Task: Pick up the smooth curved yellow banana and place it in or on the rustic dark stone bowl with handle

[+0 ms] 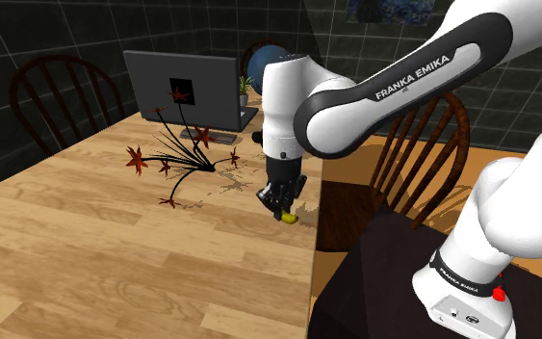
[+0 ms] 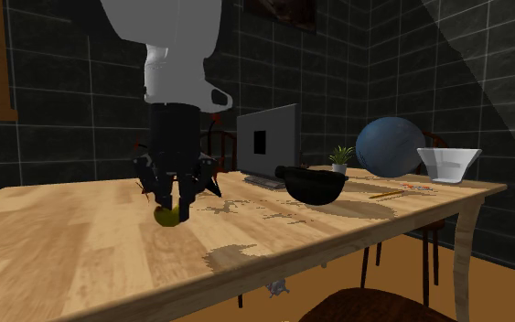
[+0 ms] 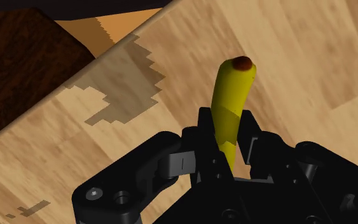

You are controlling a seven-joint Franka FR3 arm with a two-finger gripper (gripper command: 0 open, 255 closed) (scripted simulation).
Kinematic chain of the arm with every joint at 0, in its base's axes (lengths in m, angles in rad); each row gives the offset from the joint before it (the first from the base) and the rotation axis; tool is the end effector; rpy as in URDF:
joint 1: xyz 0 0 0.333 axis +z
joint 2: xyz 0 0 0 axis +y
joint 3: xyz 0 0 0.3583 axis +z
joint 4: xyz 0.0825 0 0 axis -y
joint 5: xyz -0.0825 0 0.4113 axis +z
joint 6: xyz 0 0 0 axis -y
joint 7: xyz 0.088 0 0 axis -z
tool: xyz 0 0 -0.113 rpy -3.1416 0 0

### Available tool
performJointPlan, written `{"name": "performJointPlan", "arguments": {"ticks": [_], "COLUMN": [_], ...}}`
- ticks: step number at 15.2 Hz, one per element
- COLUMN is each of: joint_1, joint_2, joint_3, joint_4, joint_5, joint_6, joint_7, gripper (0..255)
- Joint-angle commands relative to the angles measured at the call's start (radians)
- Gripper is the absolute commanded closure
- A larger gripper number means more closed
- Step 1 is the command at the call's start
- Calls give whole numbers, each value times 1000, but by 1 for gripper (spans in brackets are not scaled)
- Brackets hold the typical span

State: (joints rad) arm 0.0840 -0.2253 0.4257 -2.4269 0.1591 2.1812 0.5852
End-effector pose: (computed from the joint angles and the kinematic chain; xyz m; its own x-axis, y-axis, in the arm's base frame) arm 0.4050 0.2361 0.4003 0.9826 -0.1791 -0.0500 -0.1797 -0.9837 -0.0082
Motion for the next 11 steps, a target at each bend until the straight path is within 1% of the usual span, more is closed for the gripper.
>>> {"name": "performJointPlan", "arguments": {"ticks": [1, 11], "joint_1": [1, 2], "joint_2": [-18, -80], "joint_3": [-4, -23], "joint_4": [11, 96], "joint_5": [5, 12], "joint_6": [-29, -174], "joint_7": [-4, -11], "gripper": [255, 255]}}
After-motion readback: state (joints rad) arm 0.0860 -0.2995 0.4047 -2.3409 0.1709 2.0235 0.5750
